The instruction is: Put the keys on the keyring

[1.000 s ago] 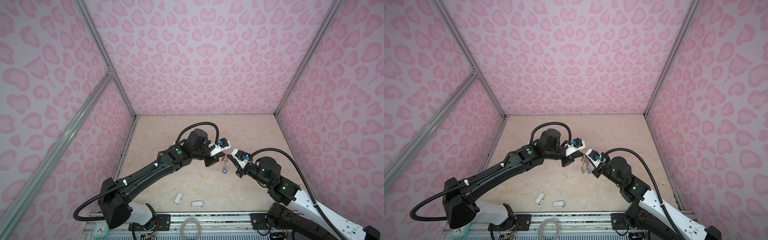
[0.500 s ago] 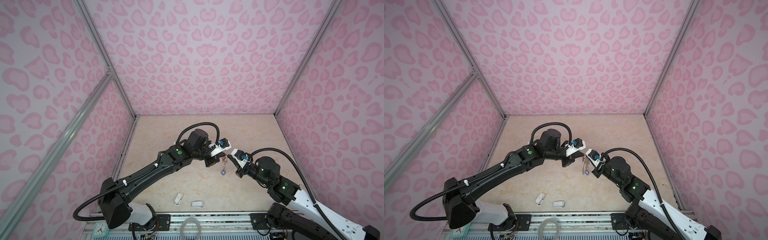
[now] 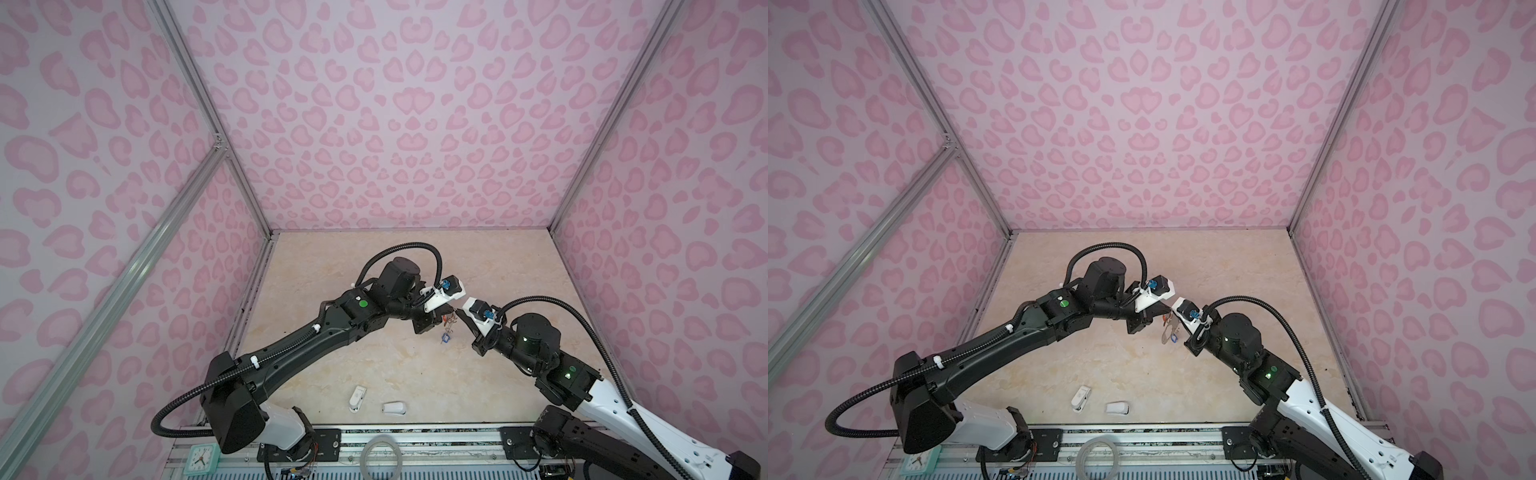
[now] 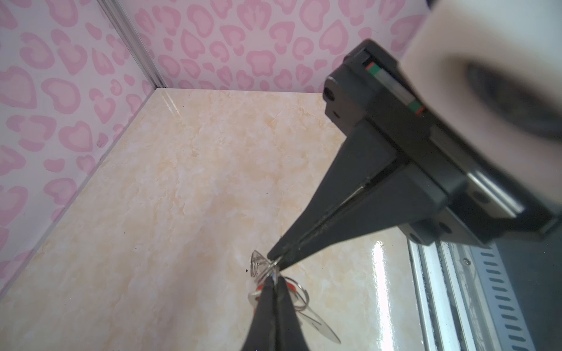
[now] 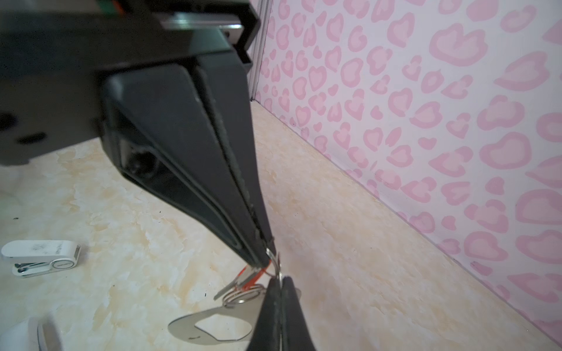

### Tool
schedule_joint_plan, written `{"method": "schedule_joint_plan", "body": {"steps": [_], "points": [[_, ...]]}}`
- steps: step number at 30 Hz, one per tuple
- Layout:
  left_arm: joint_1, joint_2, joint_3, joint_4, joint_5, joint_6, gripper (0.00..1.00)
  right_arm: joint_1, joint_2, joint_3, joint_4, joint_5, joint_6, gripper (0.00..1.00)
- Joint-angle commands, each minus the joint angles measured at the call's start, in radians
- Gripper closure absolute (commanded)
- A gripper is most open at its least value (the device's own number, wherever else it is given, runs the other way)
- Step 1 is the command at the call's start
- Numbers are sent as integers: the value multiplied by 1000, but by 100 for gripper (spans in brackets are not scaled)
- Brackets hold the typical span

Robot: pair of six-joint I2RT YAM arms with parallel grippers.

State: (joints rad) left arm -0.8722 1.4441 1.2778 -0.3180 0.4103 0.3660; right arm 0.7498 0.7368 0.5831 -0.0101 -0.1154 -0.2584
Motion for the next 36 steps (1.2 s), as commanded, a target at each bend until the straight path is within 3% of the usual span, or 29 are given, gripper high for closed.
{"method": "schedule_joint_plan", "body": {"steps": [1,14,30,36], "points": [[0,9,17,30,-33,-24,97,2,-7,-8,19,-12,-15,100],[33,33,32,40,4,-116,97,1,-27,-20,-3,-29,-51,100],[64,71,47,8,144,-138,97,-2,-51,-41,59,-22,-100,100],[98,77,39,7,250,-143,97,-10,-79,-66,98,-12,-110,100]]}}
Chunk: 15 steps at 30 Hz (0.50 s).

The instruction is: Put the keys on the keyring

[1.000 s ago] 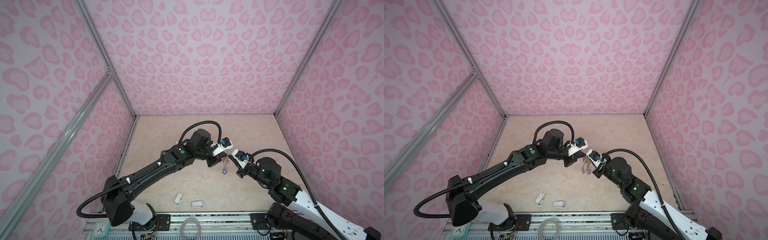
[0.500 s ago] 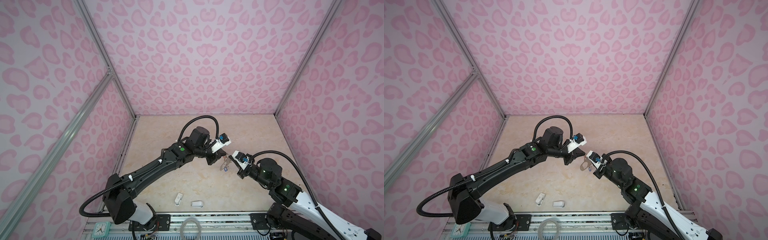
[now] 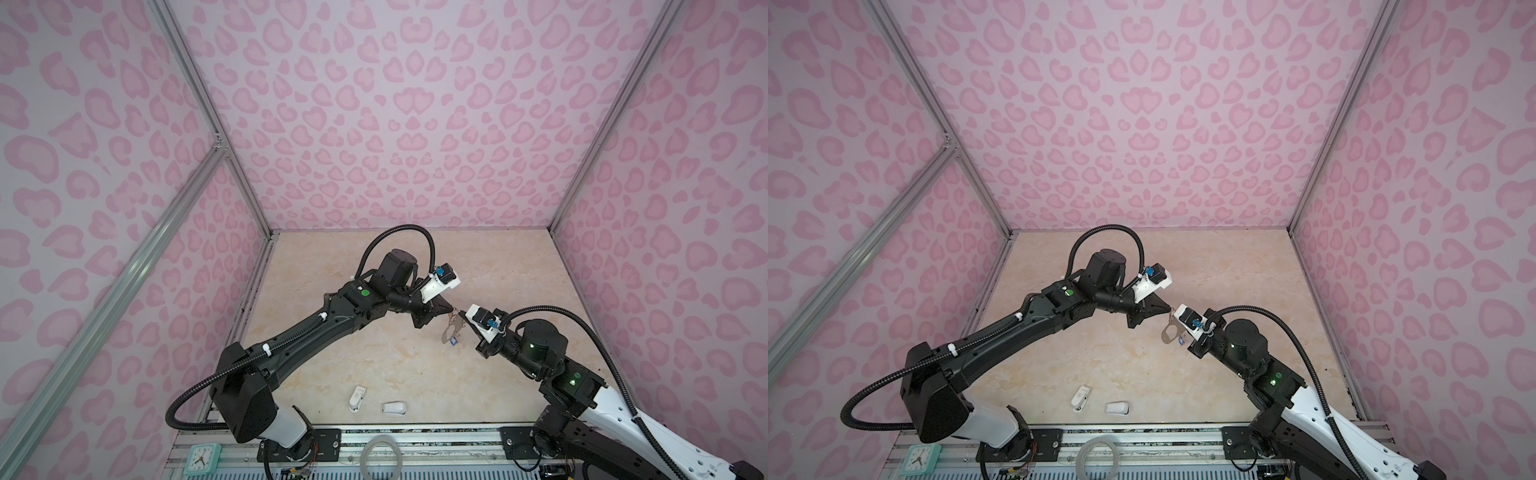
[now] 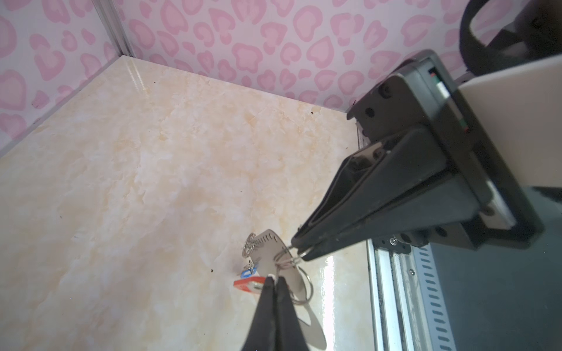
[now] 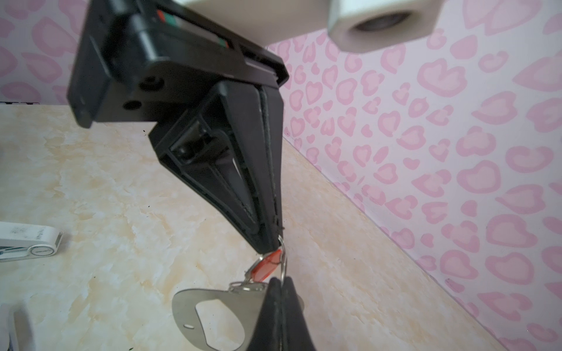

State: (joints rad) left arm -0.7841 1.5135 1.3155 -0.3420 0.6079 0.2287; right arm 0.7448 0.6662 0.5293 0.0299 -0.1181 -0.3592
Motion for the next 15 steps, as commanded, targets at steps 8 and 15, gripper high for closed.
{"method": "schedule_joint_plan", "body": {"steps": [8,15], "points": [[25,13,-2,3,118,32,96,-44,-25,-38,117,-53,30,100],[41,-67,-56,39,63,155,65,-96,-17,-55,146,-170,78,100]]}}
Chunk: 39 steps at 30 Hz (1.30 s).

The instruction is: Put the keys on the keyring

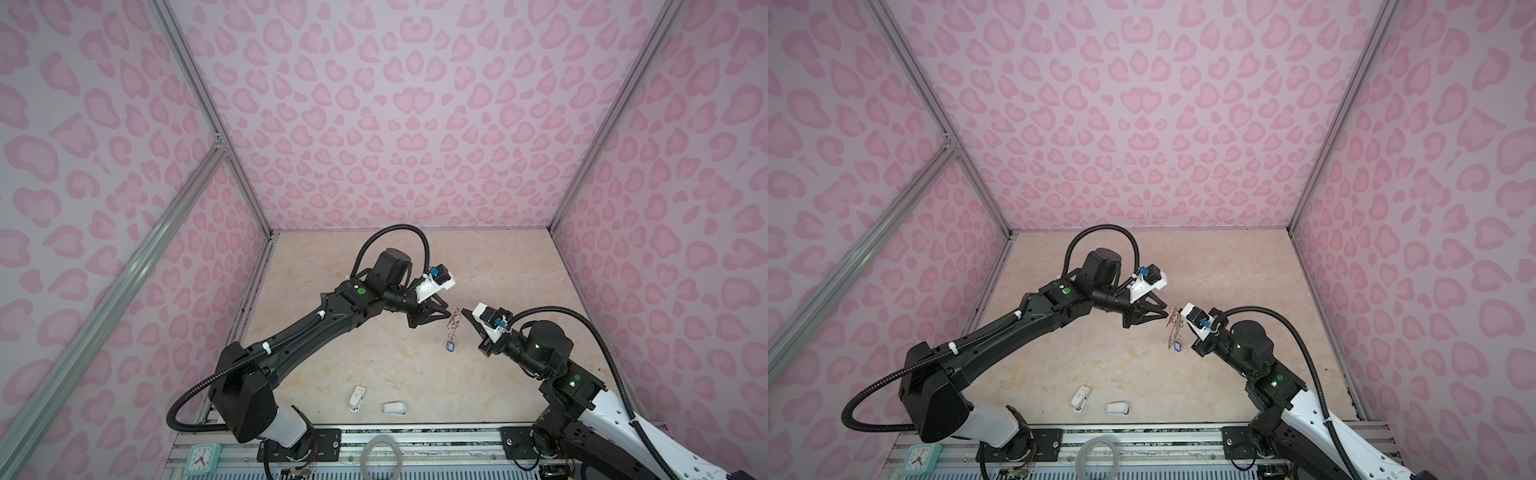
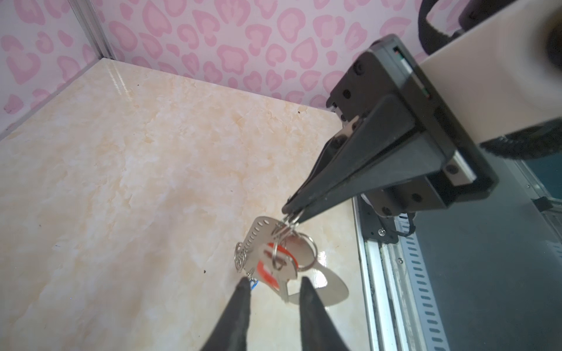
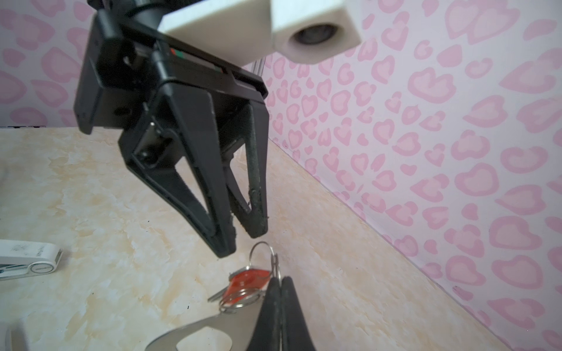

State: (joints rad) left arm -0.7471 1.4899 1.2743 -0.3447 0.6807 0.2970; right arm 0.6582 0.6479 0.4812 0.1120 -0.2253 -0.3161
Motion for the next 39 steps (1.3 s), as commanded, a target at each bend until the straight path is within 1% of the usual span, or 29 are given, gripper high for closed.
{"method": "schedule_joint_plan", "body": {"steps": [1,3,4,6,14,17,23,24,25,33,35,39], "points": [[3,-56,-22,47,-17,116,65,-15,2,-6,67,-70,37,100],[4,-72,-33,54,-22,153,65,-21,8,-5,75,-92,40,100],[4,-77,-33,57,-22,166,61,-24,12,-3,77,-107,40,100],[3,-81,-29,61,-10,181,59,-27,19,-3,87,-131,42,100],[3,-64,-10,45,28,246,59,-31,42,4,119,-207,54,100],[3,-62,-15,32,56,278,61,-31,55,13,120,-235,57,100],[4,-75,-54,19,58,345,62,-29,83,26,138,-263,63,100],[3,-78,-61,23,50,348,63,-29,89,31,131,-270,59,100],[3,-80,-65,24,43,351,67,-28,93,34,132,-276,59,100],[3,-81,-69,24,37,356,72,-28,103,34,132,-296,57,100],[4,-90,-73,26,33,362,72,-28,99,33,132,-295,54,100],[3,-109,-81,27,0,359,65,-28,97,34,123,-288,50,100]]}}
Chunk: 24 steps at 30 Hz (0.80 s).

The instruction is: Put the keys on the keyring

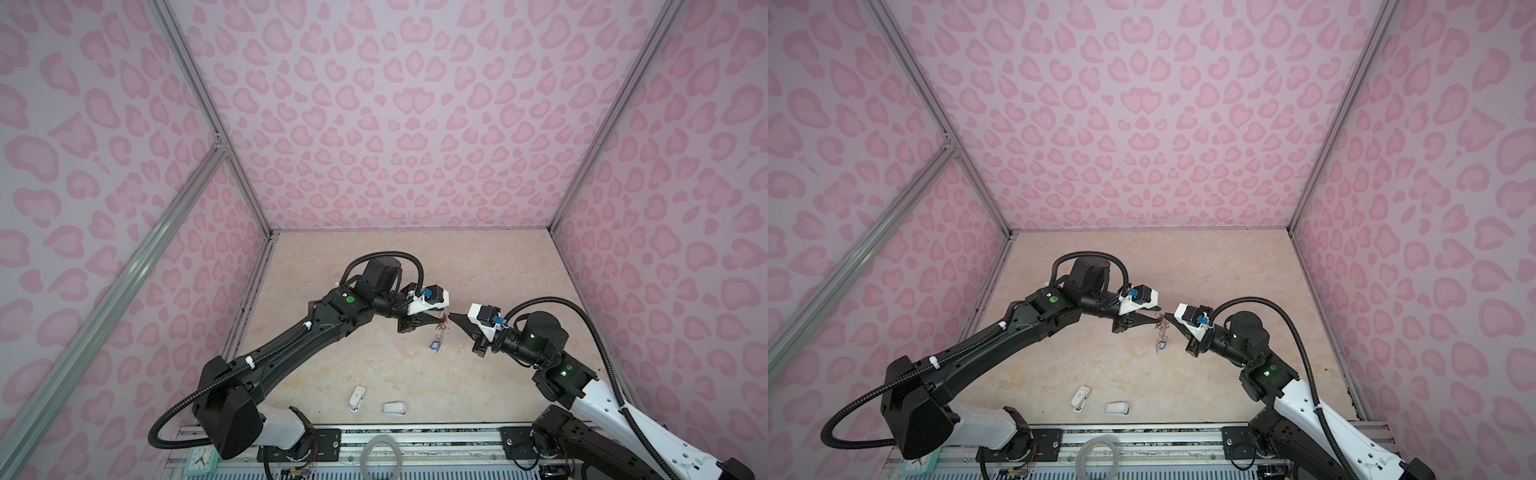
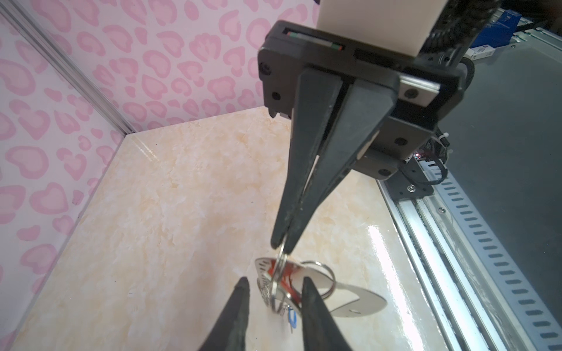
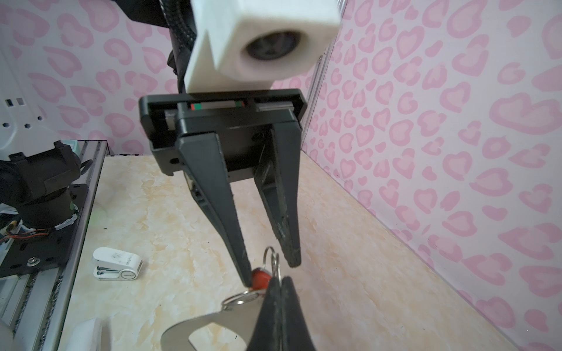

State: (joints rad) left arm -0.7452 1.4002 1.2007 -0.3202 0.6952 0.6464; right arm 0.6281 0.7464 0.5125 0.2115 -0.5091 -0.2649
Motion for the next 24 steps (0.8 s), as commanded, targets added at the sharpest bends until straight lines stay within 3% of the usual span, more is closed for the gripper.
{"method": "schedule_joint_plan", "body": {"steps": [1,9,18,24], "points": [[1,-24,-7,3,-16,10,65,1,-2,4,25,-4,-3,100],[2,-26,11,6,28,1,65,2,7,2,35,-14,-5,100],[2,1,25,-2,53,3,73,2,5,4,31,-20,-6,100],[1,8,37,-5,58,6,90,2,8,7,32,-26,-10,100]]}}
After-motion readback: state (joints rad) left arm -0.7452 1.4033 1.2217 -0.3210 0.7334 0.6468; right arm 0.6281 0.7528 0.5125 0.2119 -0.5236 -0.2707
